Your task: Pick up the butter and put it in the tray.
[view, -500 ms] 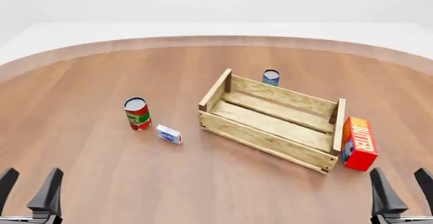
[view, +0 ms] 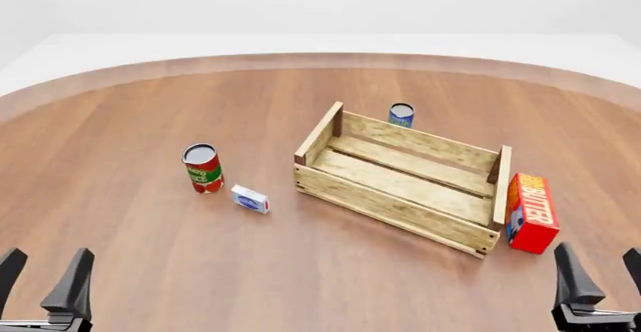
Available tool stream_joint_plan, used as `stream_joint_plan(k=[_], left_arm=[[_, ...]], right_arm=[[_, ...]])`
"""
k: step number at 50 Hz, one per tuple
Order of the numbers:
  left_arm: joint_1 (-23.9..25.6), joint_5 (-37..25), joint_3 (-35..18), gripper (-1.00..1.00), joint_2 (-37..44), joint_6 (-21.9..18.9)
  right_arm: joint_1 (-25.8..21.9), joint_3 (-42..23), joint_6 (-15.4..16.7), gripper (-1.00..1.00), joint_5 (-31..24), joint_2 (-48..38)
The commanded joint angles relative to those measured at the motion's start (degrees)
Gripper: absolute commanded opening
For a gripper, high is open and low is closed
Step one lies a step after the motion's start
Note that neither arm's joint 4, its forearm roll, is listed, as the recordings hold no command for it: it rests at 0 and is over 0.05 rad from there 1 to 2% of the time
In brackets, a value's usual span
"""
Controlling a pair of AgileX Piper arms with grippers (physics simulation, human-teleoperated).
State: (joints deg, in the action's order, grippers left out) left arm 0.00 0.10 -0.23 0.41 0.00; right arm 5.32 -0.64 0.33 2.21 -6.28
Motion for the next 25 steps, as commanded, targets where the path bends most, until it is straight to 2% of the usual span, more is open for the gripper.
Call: stream_joint_plan(k=[1, 8, 25], left_arm=[[0.0, 0.0, 0.0, 1.0, 0.0, 0.0], [0.0, 0.0, 0.0, 1.0, 0.0, 0.0], [0.0, 0.0, 0.0, 1.0, 0.0, 0.0]], right_arm=[[5.2, 0.1, 2.1, 1.0, 3.9, -7.2], [6.8, 0.1, 4.7, 1.0, 4.4, -9.0], [10.4, 0.3, 4.9, 1.0, 10.1, -17.5]])
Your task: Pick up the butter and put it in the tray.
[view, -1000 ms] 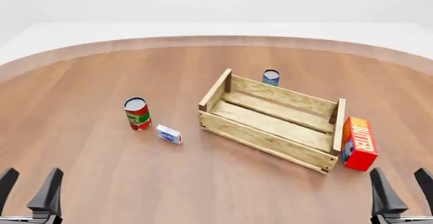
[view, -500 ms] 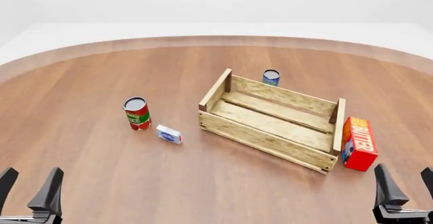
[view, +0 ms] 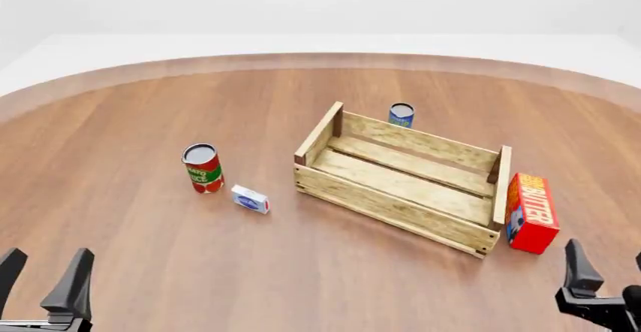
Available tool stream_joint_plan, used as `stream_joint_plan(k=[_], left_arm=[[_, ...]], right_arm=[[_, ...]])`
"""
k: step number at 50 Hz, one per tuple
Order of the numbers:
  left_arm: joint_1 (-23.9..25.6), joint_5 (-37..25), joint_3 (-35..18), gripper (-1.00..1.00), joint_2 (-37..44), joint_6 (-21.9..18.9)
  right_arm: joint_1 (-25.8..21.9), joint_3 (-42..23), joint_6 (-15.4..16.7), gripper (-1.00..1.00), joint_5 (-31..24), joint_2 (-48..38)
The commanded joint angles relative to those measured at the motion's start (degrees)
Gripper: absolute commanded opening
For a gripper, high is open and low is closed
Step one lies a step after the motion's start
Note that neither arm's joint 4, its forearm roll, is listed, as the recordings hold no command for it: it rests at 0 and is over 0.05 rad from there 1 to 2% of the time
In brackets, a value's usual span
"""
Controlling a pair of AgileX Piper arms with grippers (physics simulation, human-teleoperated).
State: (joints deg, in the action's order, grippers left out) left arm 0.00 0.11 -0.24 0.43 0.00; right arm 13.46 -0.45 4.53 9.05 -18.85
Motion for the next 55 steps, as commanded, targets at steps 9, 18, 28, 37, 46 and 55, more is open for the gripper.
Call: stream_joint_plan(k=[9, 18, 28, 37, 46, 55], left_arm=[[0.0, 0.0, 0.0, 1.0, 0.0, 0.0], [0.0, 0.0, 0.0, 1.0, 0.0, 0.0], [0.0, 0.0, 0.0, 1.0, 0.0, 0.0], [0.0, 0.0, 0.0, 1.0, 0.0, 0.0], [0.0, 0.0, 0.0, 1.0, 0.0, 0.0], [0.0, 0.0, 0.0, 1.0, 0.0, 0.0]], right_arm=[[3.2, 0.0, 0.2, 1.0, 7.0, -9.1], [3.6, 0.0, 0.3, 1.0, 10.7, -13.2], [3.8, 0.3, 0.5, 1.0, 13.1, -15.9], [3.5, 0.4, 0.5, 1.0, 19.7, -22.9], [3.6, 0.4, 0.7, 1.0, 26.0, -29.8], [3.3, 0.4, 0.3, 1.0, 31.4, -36.1]])
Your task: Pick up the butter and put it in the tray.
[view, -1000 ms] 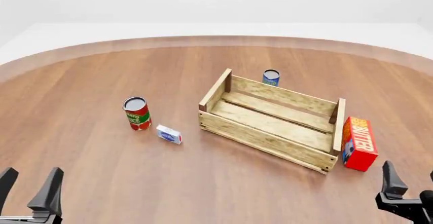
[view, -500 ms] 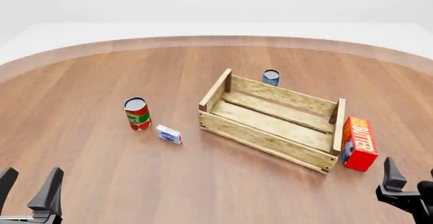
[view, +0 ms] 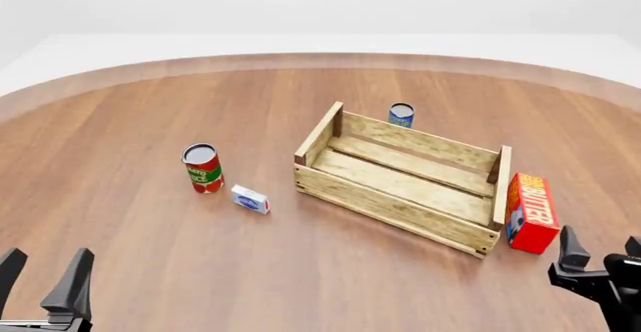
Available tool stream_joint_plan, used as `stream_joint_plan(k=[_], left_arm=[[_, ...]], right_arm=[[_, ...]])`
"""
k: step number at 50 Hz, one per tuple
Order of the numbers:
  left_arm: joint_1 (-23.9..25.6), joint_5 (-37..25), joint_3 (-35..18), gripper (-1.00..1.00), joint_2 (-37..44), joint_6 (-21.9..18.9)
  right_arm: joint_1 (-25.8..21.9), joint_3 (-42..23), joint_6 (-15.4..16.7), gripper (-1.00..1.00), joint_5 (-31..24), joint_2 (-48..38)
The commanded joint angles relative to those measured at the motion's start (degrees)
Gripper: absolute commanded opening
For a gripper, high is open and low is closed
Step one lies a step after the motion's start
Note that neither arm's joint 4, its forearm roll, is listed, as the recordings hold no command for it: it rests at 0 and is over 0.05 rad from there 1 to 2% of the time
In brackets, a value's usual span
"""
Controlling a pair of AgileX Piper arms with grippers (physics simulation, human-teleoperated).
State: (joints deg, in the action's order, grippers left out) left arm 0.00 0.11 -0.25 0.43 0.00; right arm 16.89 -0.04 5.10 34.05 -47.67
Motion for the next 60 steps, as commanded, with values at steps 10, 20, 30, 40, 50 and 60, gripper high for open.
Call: stream_joint_plan(k=[10, 20, 30, 40, 50, 60], left_arm=[[0.0, 0.0, 0.0, 1.0, 0.0, 0.0], [0.0, 0.0, 0.0, 1.0, 0.0, 0.0], [0.0, 0.0, 0.0, 1.0, 0.0, 0.0], [0.0, 0.0, 0.0, 1.0, 0.0, 0.0], [0.0, 0.0, 0.0, 1.0, 0.0, 0.0], [0.0, 0.0, 0.0, 1.0, 0.0, 0.0]], right_arm=[[-0.2, 0.0, -0.7, 1.0, 11.0, -12.8], [-0.7, 0.0, -0.5, 1.0, 13.8, -16.0], [-1.5, 0.0, -0.6, 1.0, 15.8, -18.4], [-2.1, 0.0, -0.7, 1.0, 19.1, -22.1], [-2.1, 0.0, -0.6, 1.0, 21.1, -24.3], [-1.8, -0.3, -0.4, 1.0, 22.6, -26.2]])
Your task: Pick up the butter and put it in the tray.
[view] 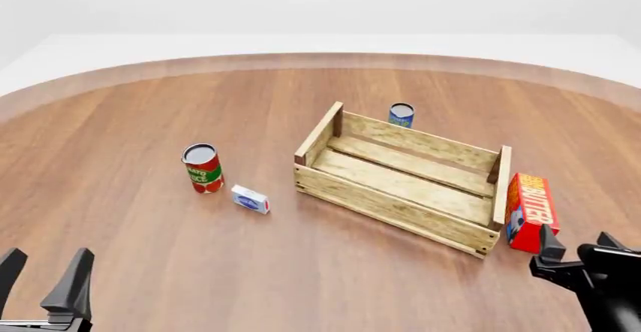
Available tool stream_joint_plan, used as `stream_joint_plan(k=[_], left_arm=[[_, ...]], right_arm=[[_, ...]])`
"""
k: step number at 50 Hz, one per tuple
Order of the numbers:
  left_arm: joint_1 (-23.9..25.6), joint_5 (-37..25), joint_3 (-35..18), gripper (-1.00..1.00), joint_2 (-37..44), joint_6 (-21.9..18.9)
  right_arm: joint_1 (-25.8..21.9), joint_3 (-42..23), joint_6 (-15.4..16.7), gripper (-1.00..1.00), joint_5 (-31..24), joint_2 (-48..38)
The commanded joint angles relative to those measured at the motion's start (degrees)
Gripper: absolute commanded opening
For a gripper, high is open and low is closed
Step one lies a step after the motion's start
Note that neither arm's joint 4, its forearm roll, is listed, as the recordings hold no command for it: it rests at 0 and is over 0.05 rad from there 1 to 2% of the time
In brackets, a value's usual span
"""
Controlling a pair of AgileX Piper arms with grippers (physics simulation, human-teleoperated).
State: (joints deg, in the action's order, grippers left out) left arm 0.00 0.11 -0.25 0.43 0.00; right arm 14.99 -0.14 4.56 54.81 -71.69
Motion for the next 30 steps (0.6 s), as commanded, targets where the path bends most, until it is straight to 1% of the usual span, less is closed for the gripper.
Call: stream_joint_plan(k=[1, 11, 20, 25, 30], left_arm=[[0.0, 0.0, 0.0, 1.0, 0.0, 0.0], [0.0, 0.0, 0.0, 1.0, 0.0, 0.0], [0.0, 0.0, 0.0, 1.0, 0.0, 0.0], [0.0, 0.0, 0.0, 1.0, 0.0, 0.0], [0.0, 0.0, 0.0, 1.0, 0.0, 0.0]], right_arm=[[-0.1, -0.4, 0.2, 1.0, 2.0, -2.5], [-0.3, -0.7, 0.1, 1.0, 5.2, -6.4], [-0.6, -1.6, -0.1, 1.0, 6.9, -9.2], [-0.8, -1.9, -0.1, 1.0, 9.2, -12.0], [-0.8, -2.4, -0.1, 1.0, 9.5, -13.1]])
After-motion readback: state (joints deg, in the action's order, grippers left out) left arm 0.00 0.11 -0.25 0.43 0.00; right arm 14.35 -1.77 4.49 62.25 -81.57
